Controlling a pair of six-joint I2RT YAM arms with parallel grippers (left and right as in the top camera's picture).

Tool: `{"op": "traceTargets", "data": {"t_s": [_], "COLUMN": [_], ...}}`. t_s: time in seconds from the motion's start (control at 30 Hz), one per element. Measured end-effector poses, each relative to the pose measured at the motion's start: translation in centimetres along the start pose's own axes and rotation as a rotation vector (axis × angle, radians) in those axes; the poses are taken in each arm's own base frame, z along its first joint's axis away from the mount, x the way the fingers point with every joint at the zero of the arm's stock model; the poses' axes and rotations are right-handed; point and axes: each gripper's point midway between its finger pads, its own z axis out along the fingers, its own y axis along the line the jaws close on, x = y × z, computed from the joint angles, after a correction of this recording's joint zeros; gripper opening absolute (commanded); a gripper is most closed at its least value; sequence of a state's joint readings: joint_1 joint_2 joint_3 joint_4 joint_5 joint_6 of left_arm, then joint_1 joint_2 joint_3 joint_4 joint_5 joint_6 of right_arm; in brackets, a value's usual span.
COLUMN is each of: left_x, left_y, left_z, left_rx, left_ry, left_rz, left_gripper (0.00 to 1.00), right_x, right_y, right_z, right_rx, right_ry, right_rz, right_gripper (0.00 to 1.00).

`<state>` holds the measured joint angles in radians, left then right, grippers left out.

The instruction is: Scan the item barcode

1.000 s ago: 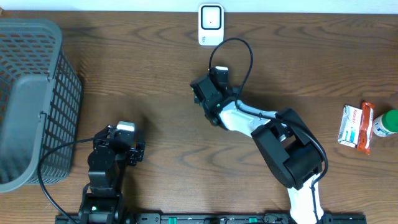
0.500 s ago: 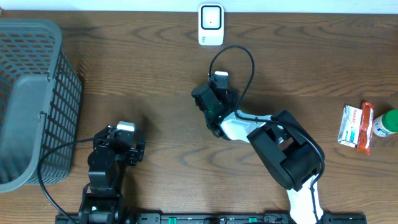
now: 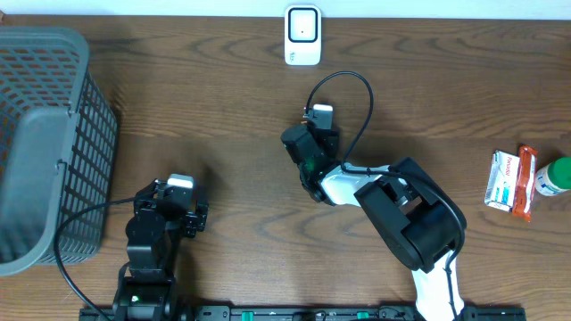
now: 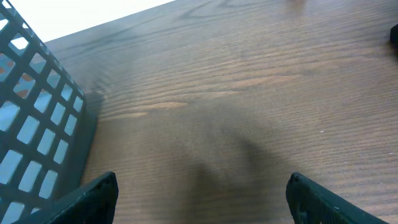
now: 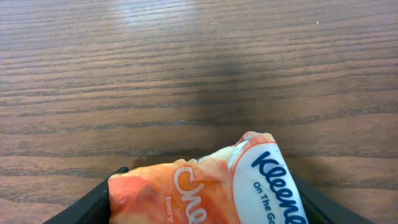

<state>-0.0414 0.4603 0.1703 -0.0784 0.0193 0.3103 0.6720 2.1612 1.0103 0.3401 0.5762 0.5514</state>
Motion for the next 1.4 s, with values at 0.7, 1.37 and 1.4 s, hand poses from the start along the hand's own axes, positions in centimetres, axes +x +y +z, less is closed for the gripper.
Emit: {"op": "traceTargets", "data": {"t_s": [0.7,1.37,1.4], "left_x": [0.0,0.0,0.0], "left_y": [0.0,0.0,0.0], "left_z": [0.0,0.0,0.0], "left_rx": [0.000,0.000,0.000], "left_ry": [0.000,0.000,0.000], "left_rz": [0.000,0.000,0.000], "left_gripper": [0.87,0.87,0.87], "right_x": [7.4,7.1,7.0], "right_y": [-1.8,1.1,1.2], "right_z": [-11.9,-13.0,-12.8], "right_rx": [-0.101,-0.188,-0.188], "right_ry": [1.128,1.238,1.223], "right_rz": [-0.364,-0.329,-0.333], "right_gripper": [0.52,0.99,0.99]}}
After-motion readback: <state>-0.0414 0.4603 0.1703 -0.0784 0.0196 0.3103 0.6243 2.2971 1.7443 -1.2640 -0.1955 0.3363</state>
